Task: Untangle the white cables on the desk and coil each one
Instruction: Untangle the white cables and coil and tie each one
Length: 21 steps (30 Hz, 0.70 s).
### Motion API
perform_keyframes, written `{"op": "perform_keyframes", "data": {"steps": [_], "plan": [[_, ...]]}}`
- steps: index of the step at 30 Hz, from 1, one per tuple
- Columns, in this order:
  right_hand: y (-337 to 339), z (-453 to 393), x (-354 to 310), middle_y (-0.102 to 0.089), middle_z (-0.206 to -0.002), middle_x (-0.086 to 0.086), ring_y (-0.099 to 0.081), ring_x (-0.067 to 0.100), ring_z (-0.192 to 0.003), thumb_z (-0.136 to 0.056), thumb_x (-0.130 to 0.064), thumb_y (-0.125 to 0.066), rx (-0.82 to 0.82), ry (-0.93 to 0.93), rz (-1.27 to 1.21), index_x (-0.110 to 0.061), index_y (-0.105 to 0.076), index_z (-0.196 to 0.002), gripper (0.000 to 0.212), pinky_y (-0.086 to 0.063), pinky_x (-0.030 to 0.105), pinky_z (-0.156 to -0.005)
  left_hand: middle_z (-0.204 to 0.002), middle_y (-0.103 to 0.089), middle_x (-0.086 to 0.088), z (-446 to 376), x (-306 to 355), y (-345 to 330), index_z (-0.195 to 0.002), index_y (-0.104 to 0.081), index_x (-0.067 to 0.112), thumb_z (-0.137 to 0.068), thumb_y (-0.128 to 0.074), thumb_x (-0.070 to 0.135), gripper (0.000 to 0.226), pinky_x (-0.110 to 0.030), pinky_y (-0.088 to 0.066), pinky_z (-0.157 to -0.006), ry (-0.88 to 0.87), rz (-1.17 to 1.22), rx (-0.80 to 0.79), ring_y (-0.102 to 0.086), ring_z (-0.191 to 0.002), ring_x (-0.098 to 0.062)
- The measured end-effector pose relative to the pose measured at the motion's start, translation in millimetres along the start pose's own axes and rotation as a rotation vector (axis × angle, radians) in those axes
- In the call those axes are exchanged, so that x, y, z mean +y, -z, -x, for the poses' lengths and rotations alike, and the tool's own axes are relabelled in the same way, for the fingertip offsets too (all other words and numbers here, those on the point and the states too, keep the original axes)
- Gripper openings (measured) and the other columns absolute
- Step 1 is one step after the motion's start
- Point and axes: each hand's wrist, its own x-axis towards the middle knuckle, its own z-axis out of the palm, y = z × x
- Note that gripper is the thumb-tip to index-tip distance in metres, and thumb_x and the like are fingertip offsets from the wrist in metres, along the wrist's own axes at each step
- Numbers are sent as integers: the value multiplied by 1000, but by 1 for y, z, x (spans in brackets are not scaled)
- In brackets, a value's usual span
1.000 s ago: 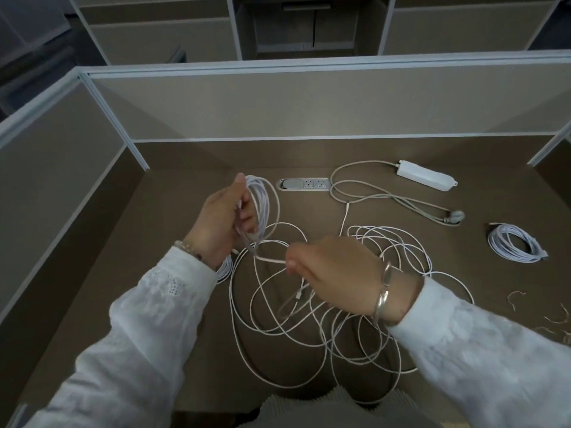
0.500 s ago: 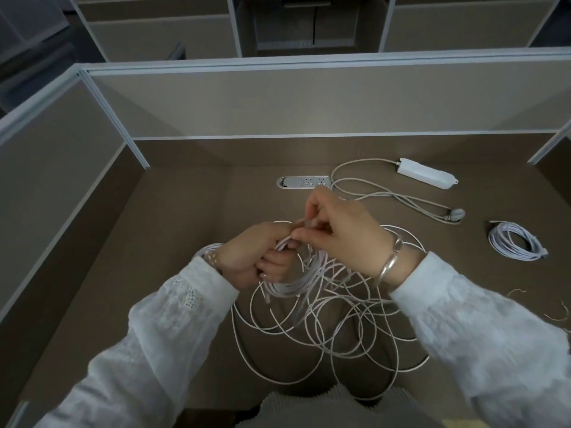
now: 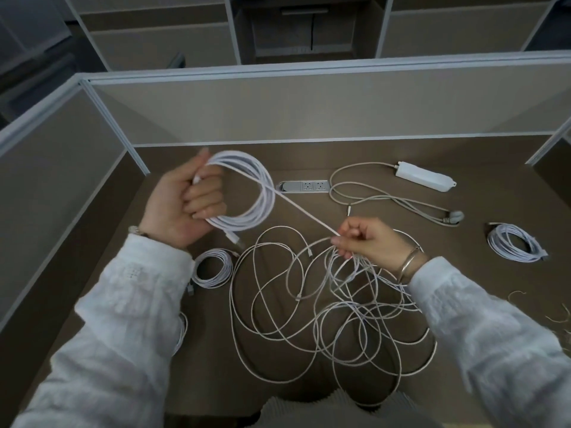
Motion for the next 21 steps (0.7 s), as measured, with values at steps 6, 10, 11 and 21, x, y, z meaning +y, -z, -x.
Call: {"op": "perform_keyframes", "data": {"steps": [6, 10, 11, 21], "plan": [[7, 2, -6, -68, -68, 8, -64, 18, -59, -88, -7, -63, 149, 29, 139, 1, -62, -83, 10, -54, 32, -66, -44, -23, 5, -2, 2, -6, -65, -51, 14, -104, -31, 39, 50, -22, -25, -38, -202, -167, 254, -19, -35, -9], [6, 8, -44, -70, -68, 1, -67, 14, -60, -90, -13, -61, 277, 156, 283, -9, -64, -83, 9, -56, 31, -68, -37, -24, 9, -14, -16, -12, -56, -45, 21, -101, -32, 41, 52, -18, -18, -33, -358, -420, 580, -18, -28, -5], [7, 9, -55, -70, -69, -1, -67, 12, -61, -90, -14, -61, 302, 184, 290, -10, -65, -84, 9, -56, 30, -68, -37, -24, 9, -17, -20, -12, -57, -44, 20, -101, -33, 41, 50, -18, -17, -33, -358, -424, 604, -19, -28, -4], [16, 16, -115, -69, -70, 4, -70, 23, -62, -95, -11, -53, 408, 187, -35, -16, -56, -83, 13, -59, 41, -63, -38, -23, 6, -36, -48, -20, -67, -38, 16, -102, -36, 39, 42, -17, -13, -35, -356, -572, 637, -17, -28, -6]]}}
